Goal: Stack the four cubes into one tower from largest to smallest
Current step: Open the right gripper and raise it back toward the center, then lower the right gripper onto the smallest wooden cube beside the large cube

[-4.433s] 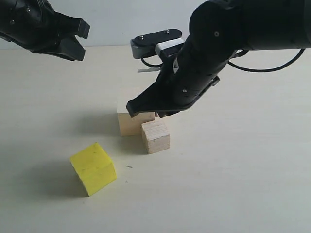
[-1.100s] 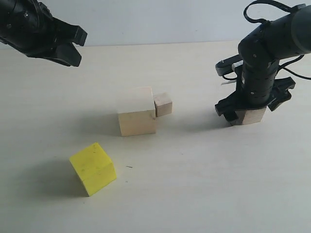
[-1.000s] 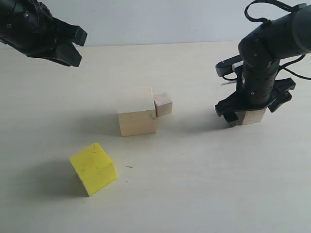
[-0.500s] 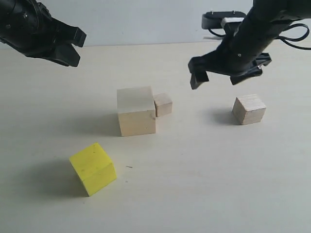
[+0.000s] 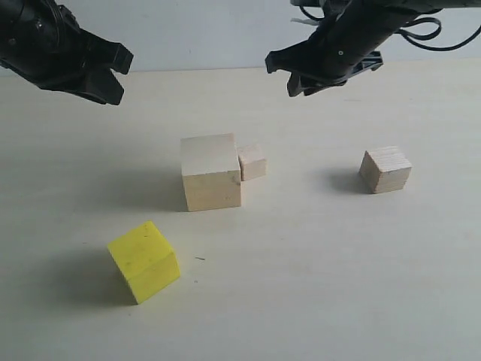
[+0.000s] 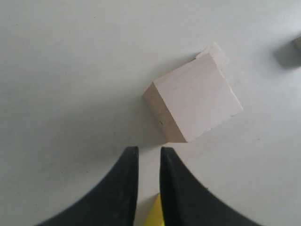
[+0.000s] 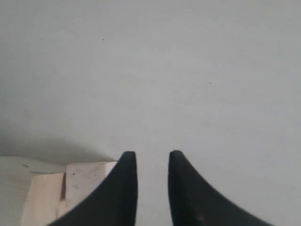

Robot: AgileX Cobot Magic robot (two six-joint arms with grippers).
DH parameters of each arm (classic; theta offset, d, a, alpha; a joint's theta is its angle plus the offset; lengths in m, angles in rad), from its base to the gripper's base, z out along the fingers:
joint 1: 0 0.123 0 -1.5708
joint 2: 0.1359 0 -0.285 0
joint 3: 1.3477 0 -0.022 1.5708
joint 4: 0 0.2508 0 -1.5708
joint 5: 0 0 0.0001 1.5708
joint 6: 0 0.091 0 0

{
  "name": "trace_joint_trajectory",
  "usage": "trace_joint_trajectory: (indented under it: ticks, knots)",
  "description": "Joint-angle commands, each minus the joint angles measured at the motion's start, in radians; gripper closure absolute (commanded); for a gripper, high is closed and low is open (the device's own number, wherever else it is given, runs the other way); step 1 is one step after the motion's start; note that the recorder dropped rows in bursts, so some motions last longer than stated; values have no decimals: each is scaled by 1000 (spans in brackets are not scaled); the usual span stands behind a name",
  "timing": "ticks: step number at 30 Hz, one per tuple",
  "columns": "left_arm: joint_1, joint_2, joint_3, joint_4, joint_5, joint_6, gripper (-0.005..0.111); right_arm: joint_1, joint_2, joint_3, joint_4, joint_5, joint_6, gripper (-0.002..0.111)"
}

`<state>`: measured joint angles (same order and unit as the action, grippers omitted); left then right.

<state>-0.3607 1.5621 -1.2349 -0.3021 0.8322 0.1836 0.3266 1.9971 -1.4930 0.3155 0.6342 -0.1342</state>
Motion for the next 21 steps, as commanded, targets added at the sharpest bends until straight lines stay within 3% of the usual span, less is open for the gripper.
trace_joint_trajectory:
  ticks: [1,21]
  knots:
    - [2,1,-10,4,-4,0,88,-1,46,-25,208,-5,-201,107]
    - [2,1,-10,7,-6,0,88,40,279,-220,275,131,-233,108]
